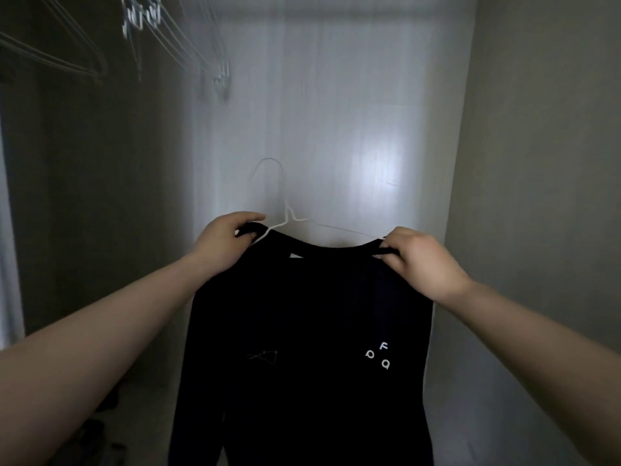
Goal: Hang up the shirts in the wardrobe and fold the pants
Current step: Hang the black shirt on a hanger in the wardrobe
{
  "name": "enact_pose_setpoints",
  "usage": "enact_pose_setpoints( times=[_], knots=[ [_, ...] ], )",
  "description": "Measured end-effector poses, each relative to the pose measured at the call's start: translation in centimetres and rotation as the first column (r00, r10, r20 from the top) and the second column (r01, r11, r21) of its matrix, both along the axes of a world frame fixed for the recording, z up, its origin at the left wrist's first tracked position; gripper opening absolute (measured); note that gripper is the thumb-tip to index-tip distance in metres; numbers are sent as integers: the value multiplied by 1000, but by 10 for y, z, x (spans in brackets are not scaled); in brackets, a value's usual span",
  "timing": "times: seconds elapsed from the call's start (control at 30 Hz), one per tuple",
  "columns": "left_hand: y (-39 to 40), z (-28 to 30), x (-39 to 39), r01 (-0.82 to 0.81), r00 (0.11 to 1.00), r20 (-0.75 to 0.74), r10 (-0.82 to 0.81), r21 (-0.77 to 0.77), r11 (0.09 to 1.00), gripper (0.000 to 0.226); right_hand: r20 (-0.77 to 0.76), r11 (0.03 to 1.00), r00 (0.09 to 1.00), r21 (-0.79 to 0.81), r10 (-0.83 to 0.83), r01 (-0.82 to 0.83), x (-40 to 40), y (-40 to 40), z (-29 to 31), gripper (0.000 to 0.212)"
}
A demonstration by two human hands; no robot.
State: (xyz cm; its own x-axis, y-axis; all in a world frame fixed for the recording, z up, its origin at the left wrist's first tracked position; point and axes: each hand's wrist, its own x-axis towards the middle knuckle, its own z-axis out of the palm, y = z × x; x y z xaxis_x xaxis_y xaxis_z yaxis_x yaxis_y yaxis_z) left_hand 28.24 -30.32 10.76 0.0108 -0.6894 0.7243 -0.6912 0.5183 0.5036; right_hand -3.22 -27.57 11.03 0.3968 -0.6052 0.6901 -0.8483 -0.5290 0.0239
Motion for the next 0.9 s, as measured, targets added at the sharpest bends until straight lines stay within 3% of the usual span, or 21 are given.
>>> enact_pose_setpoints(
  times=[0.2,0.33,0.4,0.5,0.63,0.7,0.9],
  knots=[
    [-10,1,14,-57,998,38,52,165,985,40,142,996,990,-90,9,4,-14,1,-11,5],
    [-17,11,12,190,971,-214,-105,430,882,17,230,991,973,-127,-17,48,-22,2,-18,4],
    [-19,11,17,222,974,-147,-173,455,862,12,273,989,962,-134,-25,64,-26,3,-20,3],
    [-23,10,18,75,987,111,-116,322,944,14,272,997,962,-78,-9,31,-29,6,-18,4],
    [-26,9,15,-113,928,364,83,62,992,21,30,997,999,68,19,-21,-39,13,1,18],
    [-27,7,12,-127,906,406,119,-9,992,25,-25,993,1000,115,18,-15,-41,16,14,22],
    [-28,13,-13,-85,920,363,147,-182,980,26,71,997,995,46,66,-70,-23,13,39,17]
  ],
)
